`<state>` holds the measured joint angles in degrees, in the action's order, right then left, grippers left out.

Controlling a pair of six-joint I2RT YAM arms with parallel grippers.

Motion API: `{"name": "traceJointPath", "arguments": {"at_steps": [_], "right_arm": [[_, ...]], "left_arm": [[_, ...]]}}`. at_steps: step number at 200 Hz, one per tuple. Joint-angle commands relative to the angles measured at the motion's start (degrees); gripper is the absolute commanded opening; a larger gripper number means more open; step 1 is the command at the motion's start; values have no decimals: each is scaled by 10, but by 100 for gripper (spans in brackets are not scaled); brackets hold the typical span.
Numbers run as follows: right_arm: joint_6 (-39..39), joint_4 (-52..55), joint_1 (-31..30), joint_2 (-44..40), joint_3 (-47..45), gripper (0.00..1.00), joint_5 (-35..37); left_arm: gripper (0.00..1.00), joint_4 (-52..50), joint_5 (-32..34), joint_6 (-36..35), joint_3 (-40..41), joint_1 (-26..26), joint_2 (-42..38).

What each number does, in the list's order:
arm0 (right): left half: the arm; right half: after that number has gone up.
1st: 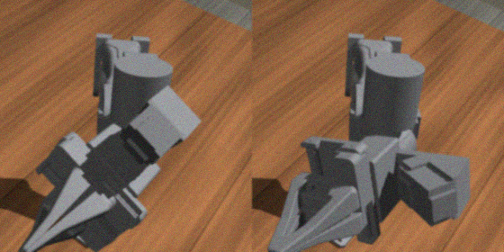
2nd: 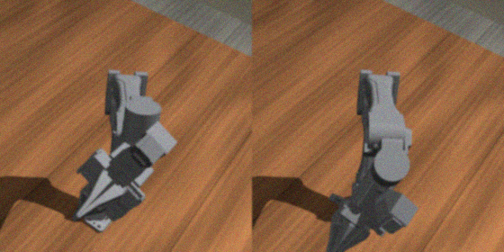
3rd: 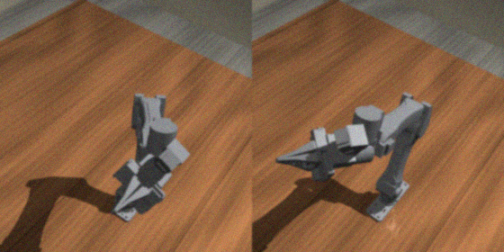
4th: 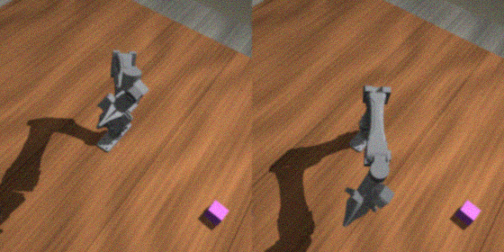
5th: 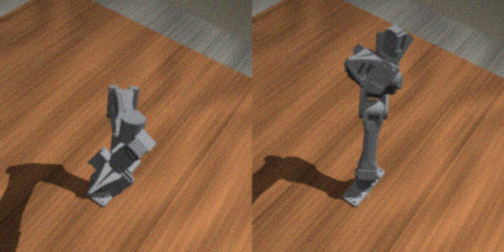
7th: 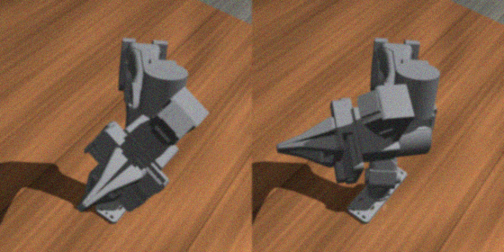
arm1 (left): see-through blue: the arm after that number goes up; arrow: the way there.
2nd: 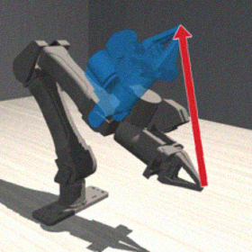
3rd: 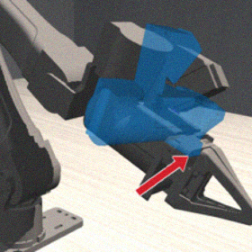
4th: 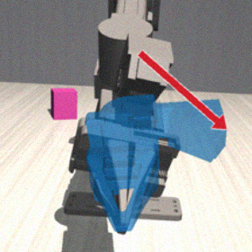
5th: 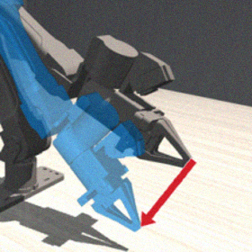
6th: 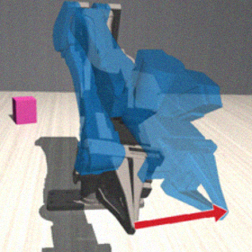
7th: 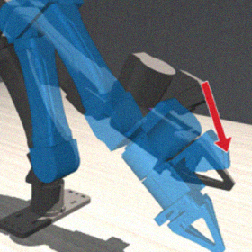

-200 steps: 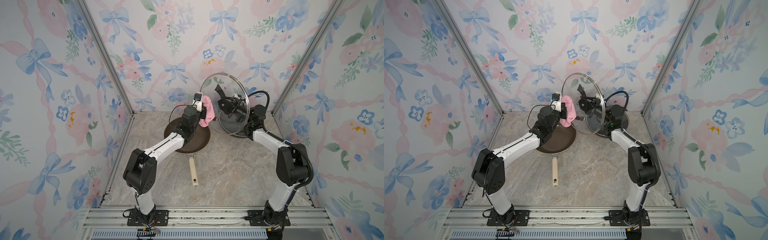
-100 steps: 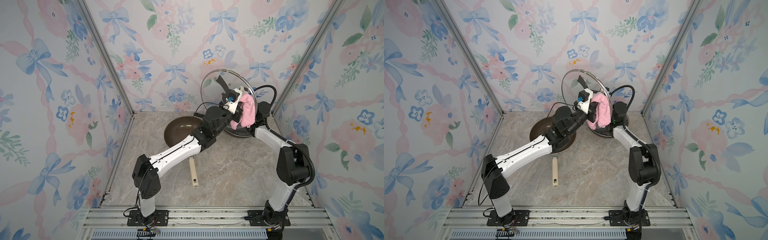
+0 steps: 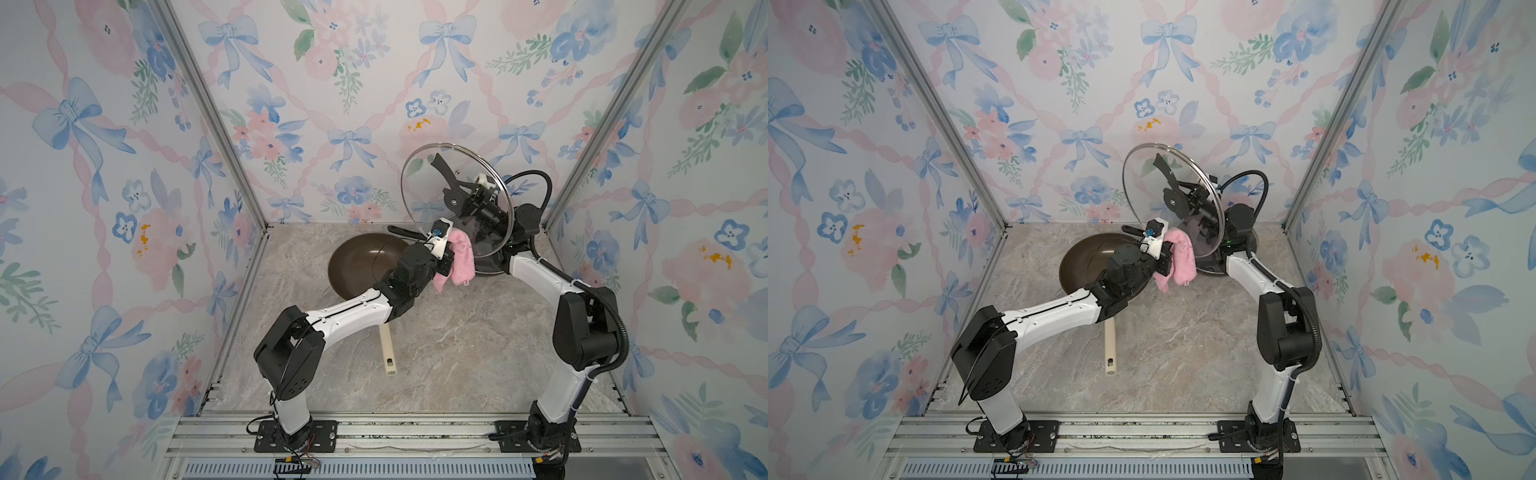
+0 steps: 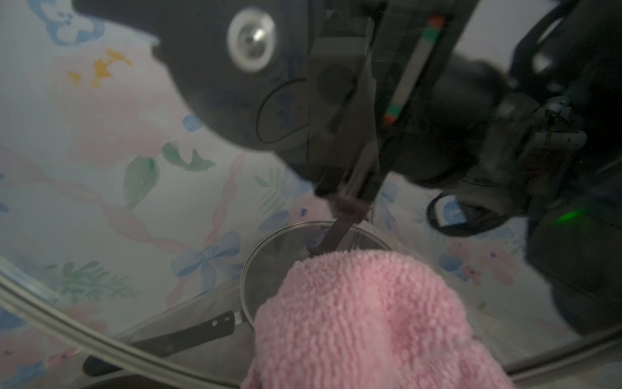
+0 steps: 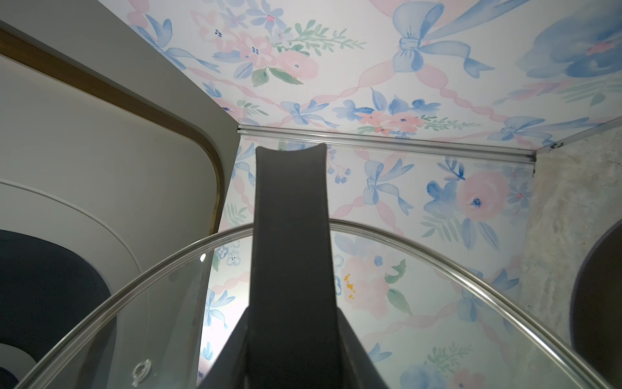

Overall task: Wipe the pot lid with a cloth
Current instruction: Wipe the pot lid.

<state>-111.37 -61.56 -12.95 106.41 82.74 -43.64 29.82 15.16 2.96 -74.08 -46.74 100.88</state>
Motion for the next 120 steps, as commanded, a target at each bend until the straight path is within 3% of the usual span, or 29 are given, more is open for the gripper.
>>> {"name": "traceJointPath", "arguments": {"at_steps": [1, 25, 50, 70, 82, 101, 120], "right_arm": [[8, -65, 6, -47, 44, 10, 3], [100, 31, 8, -70, 31, 9, -23], [346, 277, 7, -139, 11, 5, -23], [600, 537, -12, -193, 39, 5, 85], [733, 627, -38, -217, 54, 5, 171], [884, 611, -86, -252, 15, 5, 307], [1003, 487, -139, -273, -58, 6, 454]], "left_arm": [[4, -15, 105, 28, 2, 59, -46], [5, -16, 138, 27, 3, 101, -99], [5, -19, 147, -19, 24, 122, -178], [6, -71, 167, -50, 34, 135, -246], [6, -124, 170, -47, 31, 145, -279], [6, -212, 148, -35, 20, 152, -315], [6, -315, 108, -7, -8, 152, -320]]}}
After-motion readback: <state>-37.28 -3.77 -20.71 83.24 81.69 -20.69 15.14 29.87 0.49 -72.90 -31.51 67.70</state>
